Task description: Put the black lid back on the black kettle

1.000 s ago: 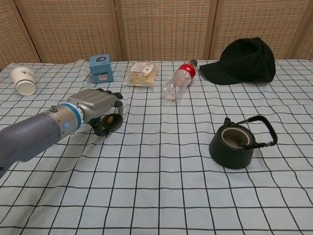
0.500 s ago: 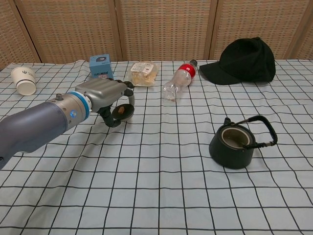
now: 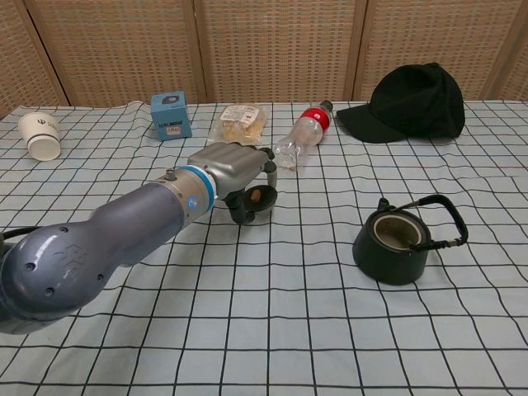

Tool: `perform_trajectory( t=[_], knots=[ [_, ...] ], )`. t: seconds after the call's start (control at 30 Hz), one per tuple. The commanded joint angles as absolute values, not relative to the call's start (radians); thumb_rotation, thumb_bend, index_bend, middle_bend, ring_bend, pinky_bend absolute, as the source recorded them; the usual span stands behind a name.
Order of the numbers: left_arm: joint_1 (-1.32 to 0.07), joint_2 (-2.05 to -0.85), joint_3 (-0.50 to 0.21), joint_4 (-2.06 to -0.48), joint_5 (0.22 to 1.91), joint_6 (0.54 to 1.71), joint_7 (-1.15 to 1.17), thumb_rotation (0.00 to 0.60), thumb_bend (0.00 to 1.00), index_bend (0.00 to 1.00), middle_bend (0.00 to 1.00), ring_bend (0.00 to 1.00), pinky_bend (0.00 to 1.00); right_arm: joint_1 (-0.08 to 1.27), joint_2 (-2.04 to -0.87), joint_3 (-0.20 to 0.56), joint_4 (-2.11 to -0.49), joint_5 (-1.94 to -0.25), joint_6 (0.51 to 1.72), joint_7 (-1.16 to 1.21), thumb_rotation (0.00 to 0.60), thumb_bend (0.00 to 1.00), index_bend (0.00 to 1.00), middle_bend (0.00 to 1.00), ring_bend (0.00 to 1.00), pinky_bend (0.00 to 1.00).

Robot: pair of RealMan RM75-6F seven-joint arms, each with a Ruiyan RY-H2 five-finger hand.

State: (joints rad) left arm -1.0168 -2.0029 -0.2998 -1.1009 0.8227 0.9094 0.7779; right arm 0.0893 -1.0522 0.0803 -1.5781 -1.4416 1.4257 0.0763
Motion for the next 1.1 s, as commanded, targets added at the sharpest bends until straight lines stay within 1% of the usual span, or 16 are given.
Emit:
perform_trajectory(
  t=[0.03,0.07,0.13,0.2,0.3,0.43,0.57,0.63,0.77,0.83,0.97,1.1],
  knots=[
    [-1.045,-2.030,-0.316,-1.074,0.809,0.901,0.790,0.600,0.38,0.35,0.00,0.00,0.00,0.089,-1.052,0.080,-1.577,-1.440,1.424,0.076,0.600,0.15,0.06,0.00,0.00,0.00],
    [-1.051,-2.035,-0.318,-1.068,0.802,0.900,0.797,0.600,0.36,0.31,0.00,0.00,0.00,0.088,-1.052,0.079,-1.577,-1.441,1.425,0.076,0.600,0.15,0.06,0.00,0.00,0.00],
    [-1.057,-2.041,-0.319,-1.066,0.795,0.905,0.807,0.600,0.31,0.24,0.00,0.00,0.00,0.087,-1.052,0.079,-1.578,-1.442,1.427,0.074,0.600,0.15,0.06,0.00,0.00,0.00],
    [-1.057,-2.041,-0.318,-1.072,0.789,0.910,0.811,0.600,0.20,0.12,0.00,0.00,0.00,0.086,-1.051,0.078,-1.578,-1.444,1.429,0.074,0.600,0.15,0.06,0.00,0.00,0.00],
    [-1.049,-2.030,-0.312,-1.093,0.787,0.921,0.810,0.600,0.10,0.01,0.00,0.00,0.00,0.085,-1.052,0.078,-1.579,-1.444,1.430,0.069,0.600,0.15,0.06,0.00,0.00,0.00],
    [-1.021,-1.987,-0.297,-1.154,0.797,0.952,0.804,0.600,0.09,0.00,0.00,0.00,0.00,0.085,-1.053,0.077,-1.581,-1.448,1.433,0.063,0.600,0.15,0.06,0.00,0.00,0.00],
    [-0.951,-1.874,-0.262,-1.324,0.859,1.035,0.774,0.600,0.09,0.00,0.00,0.00,0.00,0.085,-1.056,0.076,-1.582,-1.448,1.433,0.050,0.600,0.15,0.06,0.00,0.00,0.00],
    [-0.901,-1.799,-0.229,-1.425,0.913,1.101,0.760,0.600,0.09,0.00,0.00,0.00,0.00,0.085,-1.059,0.075,-1.583,-1.449,1.433,0.040,0.600,0.15,0.06,0.00,0.00,0.00],
    [-0.795,-1.646,-0.146,-1.597,1.008,1.233,0.756,0.600,0.09,0.00,0.00,0.00,0.00,0.086,-1.068,0.072,-1.584,-1.451,1.431,0.017,0.600,0.15,0.06,0.00,0.00,0.00],
    [-0.731,-1.575,-0.094,-1.664,1.070,1.303,0.729,0.600,0.09,0.00,0.00,0.00,0.00,0.088,-1.074,0.070,-1.583,-1.451,1.427,0.003,0.600,0.15,0.06,0.00,0.00,0.00],
    [-0.638,-1.488,-0.006,-1.699,1.176,1.402,0.686,0.600,0.09,0.00,0.00,0.00,0.00,0.094,-1.082,0.068,-1.584,-1.447,1.415,-0.012,0.600,0.15,0.06,0.00,0.00,0.00],
    [-0.488,-1.380,0.094,-1.723,1.275,1.540,0.557,0.600,0.09,0.00,0.00,0.00,0.00,0.096,-1.097,0.069,-1.581,-1.448,1.418,-0.050,0.600,0.15,0.06,0.00,0.00,0.00]
  ],
)
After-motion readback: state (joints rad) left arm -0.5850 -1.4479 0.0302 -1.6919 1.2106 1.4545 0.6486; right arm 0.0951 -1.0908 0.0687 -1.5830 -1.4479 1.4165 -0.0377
